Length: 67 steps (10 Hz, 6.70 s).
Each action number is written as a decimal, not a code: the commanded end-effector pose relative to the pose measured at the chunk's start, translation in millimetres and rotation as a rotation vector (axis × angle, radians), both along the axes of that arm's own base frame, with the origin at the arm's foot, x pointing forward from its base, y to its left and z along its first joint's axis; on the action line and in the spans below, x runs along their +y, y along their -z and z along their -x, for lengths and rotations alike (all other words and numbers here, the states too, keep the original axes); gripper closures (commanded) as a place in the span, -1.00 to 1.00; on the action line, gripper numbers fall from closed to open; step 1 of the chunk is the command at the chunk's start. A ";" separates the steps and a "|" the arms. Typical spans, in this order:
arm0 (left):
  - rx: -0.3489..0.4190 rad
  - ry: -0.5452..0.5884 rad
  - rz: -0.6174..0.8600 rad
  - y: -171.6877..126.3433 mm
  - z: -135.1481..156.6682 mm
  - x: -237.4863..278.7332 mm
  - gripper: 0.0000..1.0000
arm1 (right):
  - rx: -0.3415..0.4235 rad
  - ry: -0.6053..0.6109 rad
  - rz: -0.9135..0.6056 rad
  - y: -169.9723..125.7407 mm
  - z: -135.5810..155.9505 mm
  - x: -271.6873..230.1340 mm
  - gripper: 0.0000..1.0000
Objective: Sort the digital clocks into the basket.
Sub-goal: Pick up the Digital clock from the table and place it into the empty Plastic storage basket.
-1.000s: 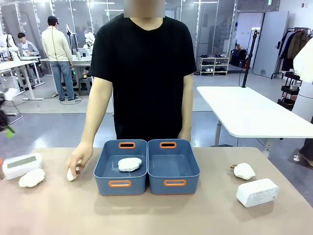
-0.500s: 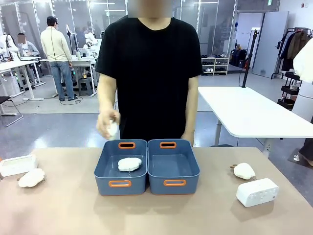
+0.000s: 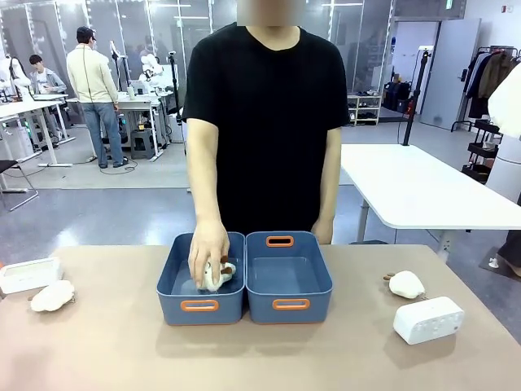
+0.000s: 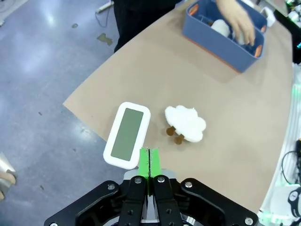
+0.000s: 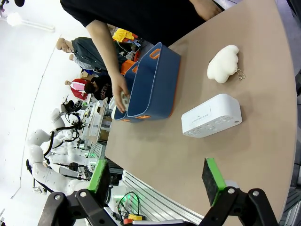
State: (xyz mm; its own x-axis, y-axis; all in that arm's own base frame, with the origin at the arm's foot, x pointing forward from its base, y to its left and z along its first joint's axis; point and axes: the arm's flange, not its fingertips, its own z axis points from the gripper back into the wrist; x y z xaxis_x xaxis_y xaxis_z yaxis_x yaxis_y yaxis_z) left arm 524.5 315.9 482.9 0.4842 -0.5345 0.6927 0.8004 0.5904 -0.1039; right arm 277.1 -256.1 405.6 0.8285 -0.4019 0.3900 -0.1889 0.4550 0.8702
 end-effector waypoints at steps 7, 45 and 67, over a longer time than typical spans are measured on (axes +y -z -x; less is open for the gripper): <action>0.236 0.047 -0.504 55.8 -46.1 -142.6 -1.00 | -0.012 -0.005 -0.005 -1.2 0.9 -0.4 -1.00; -0.011 0.296 -0.395 10.1 -38.8 -165.1 0.59 | -0.012 -0.005 -0.005 -1.2 0.9 -0.4 -1.00; -0.434 -0.023 0.033 -38.6 169.1 -19.1 0.59 | -0.012 -0.005 -0.005 -1.2 0.9 -0.4 -1.00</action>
State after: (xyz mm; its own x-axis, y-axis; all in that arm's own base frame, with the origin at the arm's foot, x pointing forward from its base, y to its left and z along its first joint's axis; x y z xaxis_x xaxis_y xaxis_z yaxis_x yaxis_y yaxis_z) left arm 343.6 308.3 505.6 0.1903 -0.4825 0.8550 0.7289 0.6528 0.2062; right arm 277.1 -255.9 404.9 0.8302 -0.4010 0.3872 -0.1881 0.4523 0.8718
